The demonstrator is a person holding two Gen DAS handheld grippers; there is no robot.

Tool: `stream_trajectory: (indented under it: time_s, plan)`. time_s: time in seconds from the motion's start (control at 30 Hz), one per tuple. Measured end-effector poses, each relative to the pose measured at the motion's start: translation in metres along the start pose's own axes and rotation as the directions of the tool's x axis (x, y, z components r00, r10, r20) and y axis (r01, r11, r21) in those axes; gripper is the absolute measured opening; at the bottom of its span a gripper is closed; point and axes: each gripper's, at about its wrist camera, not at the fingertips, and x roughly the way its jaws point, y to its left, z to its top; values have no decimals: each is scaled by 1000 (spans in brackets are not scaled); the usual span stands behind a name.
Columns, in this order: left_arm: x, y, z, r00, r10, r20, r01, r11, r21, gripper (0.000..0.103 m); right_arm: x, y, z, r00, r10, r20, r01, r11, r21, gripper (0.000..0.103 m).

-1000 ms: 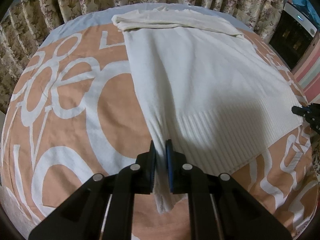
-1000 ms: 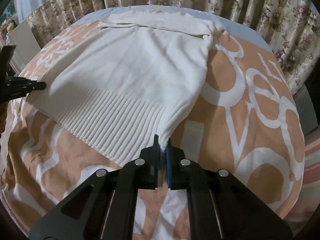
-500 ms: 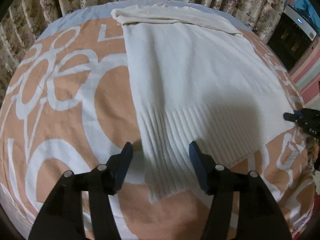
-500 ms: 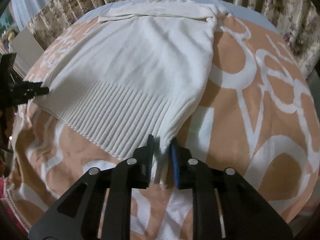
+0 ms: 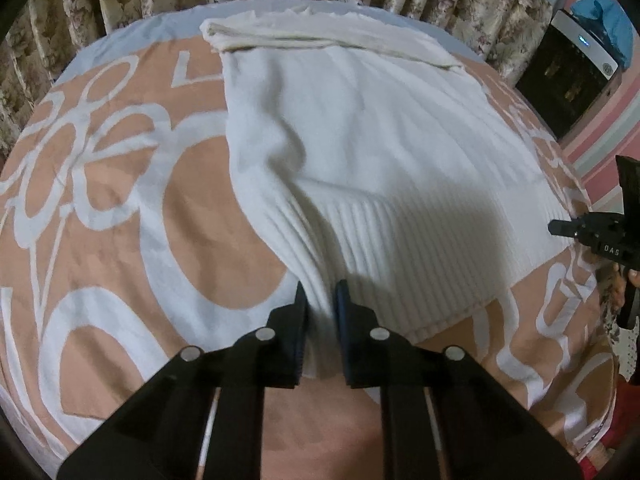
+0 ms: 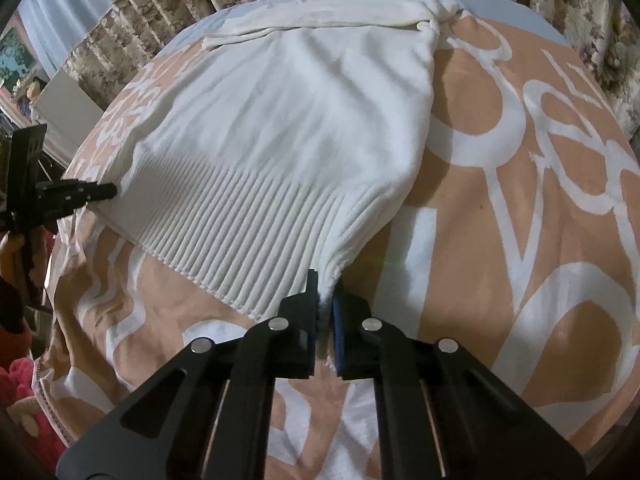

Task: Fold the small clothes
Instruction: 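Lift the ribbed hem with both tools, fold it toward the collar, and open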

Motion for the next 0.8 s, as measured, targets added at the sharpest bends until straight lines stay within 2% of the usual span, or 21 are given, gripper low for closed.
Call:
stream_trajectory:
  time_s: [0.23,0.33,0.63,0.8]
  plan:
    - [-7,-2,15,997,30,76,-32,999,29,14,-1,3,10,998,-41,40,43,998,-40,7]
    - [-5,-6,25,993,64,100,-70,996,54,14,1,5,20,996,-58,70,63,996,-61,7]
    - [6,-1,61,984,110,140,-121,990,73,14,-1,-2,70,965,-124,231,143,988,-65,7]
    - [17,6,78,981,140,137,-150,987,65,14,7,-7,91,953,-150,262,175,982,-74,6]
